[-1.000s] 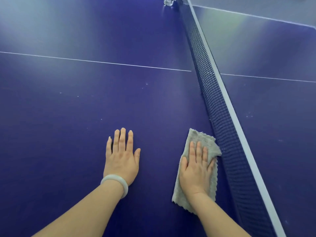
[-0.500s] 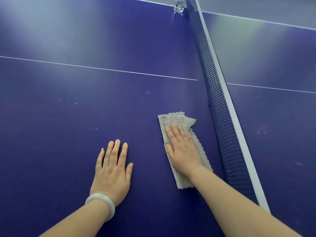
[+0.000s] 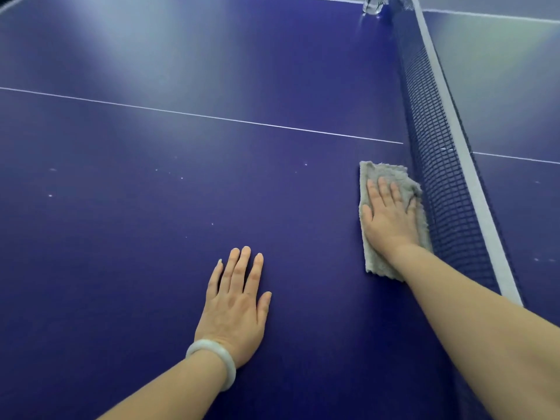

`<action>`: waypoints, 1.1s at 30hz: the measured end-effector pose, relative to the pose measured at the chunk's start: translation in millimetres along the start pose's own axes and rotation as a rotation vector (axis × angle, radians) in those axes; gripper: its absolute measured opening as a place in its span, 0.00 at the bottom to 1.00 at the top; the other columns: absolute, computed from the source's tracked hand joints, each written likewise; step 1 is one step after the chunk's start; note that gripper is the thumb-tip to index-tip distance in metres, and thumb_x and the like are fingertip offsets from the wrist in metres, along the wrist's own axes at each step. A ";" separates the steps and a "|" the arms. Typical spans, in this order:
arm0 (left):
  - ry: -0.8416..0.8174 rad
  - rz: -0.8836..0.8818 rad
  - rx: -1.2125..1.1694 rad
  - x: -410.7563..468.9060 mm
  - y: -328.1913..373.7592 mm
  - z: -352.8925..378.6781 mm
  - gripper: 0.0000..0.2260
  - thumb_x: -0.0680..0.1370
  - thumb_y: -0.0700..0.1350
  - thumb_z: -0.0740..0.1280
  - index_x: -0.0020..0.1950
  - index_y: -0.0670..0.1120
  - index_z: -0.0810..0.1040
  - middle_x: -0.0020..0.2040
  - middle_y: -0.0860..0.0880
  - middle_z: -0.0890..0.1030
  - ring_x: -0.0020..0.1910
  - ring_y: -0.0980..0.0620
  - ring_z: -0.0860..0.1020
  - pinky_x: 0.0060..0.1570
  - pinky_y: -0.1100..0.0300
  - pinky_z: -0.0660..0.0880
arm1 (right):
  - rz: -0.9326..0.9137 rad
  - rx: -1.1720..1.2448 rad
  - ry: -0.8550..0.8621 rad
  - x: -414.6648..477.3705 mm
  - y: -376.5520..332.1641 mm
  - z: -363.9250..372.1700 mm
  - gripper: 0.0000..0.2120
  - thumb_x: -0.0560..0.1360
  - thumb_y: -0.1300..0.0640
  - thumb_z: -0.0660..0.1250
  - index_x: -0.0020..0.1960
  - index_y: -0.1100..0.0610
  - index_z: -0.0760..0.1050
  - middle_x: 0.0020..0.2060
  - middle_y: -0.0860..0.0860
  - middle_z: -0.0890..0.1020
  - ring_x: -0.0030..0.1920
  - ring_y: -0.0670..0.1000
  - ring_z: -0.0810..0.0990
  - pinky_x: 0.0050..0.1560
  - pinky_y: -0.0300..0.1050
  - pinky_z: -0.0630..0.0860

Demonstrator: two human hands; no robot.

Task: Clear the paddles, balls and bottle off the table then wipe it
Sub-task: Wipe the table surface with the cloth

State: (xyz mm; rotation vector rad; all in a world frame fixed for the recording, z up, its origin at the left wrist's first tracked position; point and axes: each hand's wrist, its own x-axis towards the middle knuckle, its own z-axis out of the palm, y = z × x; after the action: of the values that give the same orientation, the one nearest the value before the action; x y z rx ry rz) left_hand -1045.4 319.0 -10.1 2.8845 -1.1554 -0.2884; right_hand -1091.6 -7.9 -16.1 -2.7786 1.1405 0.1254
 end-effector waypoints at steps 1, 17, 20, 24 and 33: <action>0.002 0.001 0.001 0.4 0.0 -0.6 0.29 0.80 0.58 0.38 0.80 0.49 0.49 0.81 0.48 0.50 0.80 0.49 0.45 0.76 0.47 0.46 | -0.086 -0.016 -0.005 -1.4 -5.9 0.5 0.28 0.82 0.46 0.42 0.80 0.48 0.42 0.80 0.46 0.44 0.79 0.49 0.40 0.76 0.58 0.34; 0.001 0.014 -0.022 -0.4 -1.6 -7.2 0.28 0.81 0.57 0.49 0.78 0.46 0.61 0.78 0.45 0.62 0.78 0.46 0.57 0.71 0.46 0.55 | 0.042 0.092 0.024 99.5 -51.1 -14.7 0.27 0.83 0.50 0.43 0.81 0.55 0.46 0.80 0.53 0.49 0.79 0.53 0.45 0.78 0.54 0.41; 0.015 0.020 -0.005 -1.1 -1.7 -7.0 0.27 0.81 0.57 0.50 0.78 0.46 0.62 0.78 0.45 0.62 0.78 0.46 0.58 0.71 0.47 0.55 | -0.316 0.039 -0.004 76.1 -115.2 -9.7 0.26 0.84 0.51 0.45 0.81 0.55 0.47 0.80 0.51 0.50 0.79 0.51 0.46 0.78 0.53 0.43; 0.008 0.017 0.007 -0.8 -1.0 -9.7 0.28 0.81 0.57 0.51 0.77 0.46 0.64 0.77 0.44 0.63 0.77 0.46 0.60 0.70 0.46 0.56 | -0.754 0.060 -0.073 5.7 -121.0 -0.8 0.25 0.84 0.49 0.48 0.80 0.47 0.49 0.78 0.42 0.48 0.79 0.45 0.43 0.78 0.47 0.38; 0.018 0.006 0.003 -0.3 -0.9 -8.1 0.28 0.81 0.57 0.50 0.78 0.46 0.61 0.78 0.45 0.61 0.78 0.46 0.58 0.71 0.47 0.54 | 0.105 0.113 0.057 84.1 -54.8 -19.0 0.27 0.83 0.51 0.44 0.81 0.55 0.48 0.80 0.53 0.50 0.79 0.53 0.46 0.77 0.58 0.41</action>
State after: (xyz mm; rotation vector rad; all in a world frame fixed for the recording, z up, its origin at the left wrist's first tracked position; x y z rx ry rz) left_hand -1043.6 319.5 -2.1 2.8798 -1.1623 -0.2605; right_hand -992.9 -30.6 -2.9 -2.6406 1.2657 -0.0073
